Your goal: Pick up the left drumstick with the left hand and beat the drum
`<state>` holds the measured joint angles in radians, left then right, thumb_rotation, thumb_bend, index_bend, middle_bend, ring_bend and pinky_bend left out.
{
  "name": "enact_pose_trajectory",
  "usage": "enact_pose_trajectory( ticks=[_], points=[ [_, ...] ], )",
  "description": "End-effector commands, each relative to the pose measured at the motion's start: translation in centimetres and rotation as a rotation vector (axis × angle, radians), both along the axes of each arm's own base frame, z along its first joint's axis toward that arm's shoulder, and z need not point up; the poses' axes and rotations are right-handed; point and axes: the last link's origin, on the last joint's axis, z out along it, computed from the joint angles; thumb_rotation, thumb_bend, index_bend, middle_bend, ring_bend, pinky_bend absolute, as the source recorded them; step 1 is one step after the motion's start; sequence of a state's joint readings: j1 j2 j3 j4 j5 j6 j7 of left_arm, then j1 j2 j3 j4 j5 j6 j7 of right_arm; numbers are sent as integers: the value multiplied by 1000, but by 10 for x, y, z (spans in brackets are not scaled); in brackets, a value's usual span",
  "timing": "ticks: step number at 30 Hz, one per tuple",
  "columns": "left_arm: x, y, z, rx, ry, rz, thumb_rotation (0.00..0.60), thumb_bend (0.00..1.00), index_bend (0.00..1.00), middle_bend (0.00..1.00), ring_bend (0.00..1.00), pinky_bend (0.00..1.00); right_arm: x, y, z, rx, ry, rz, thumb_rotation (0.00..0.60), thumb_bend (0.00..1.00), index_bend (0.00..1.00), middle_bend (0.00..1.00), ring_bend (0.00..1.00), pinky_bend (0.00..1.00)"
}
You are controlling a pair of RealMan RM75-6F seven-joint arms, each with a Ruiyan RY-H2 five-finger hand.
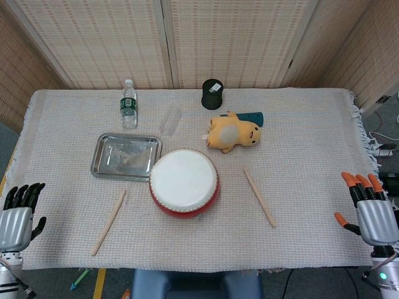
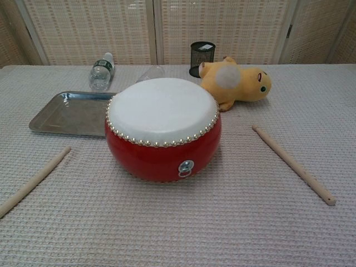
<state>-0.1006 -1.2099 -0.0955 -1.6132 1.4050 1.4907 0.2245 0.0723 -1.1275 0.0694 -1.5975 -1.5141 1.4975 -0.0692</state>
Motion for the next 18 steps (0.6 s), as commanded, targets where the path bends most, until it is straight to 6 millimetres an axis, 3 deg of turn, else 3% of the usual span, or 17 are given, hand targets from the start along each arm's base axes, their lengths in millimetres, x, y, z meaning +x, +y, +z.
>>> enact_pose_trajectory(
  ticks=[1, 18],
  points=[
    [1, 2, -1, -3, 0, 0, 600, 287, 130, 117, 78, 52, 1, -2, 0, 0, 0, 0, 600, 211, 0, 120, 0, 1],
    [20, 10, -15, -93, -44, -75, 600, 304, 145, 121, 79, 52, -1, 1, 7, -23, -13, 16, 600, 211, 0, 120, 0, 1]
  ],
)
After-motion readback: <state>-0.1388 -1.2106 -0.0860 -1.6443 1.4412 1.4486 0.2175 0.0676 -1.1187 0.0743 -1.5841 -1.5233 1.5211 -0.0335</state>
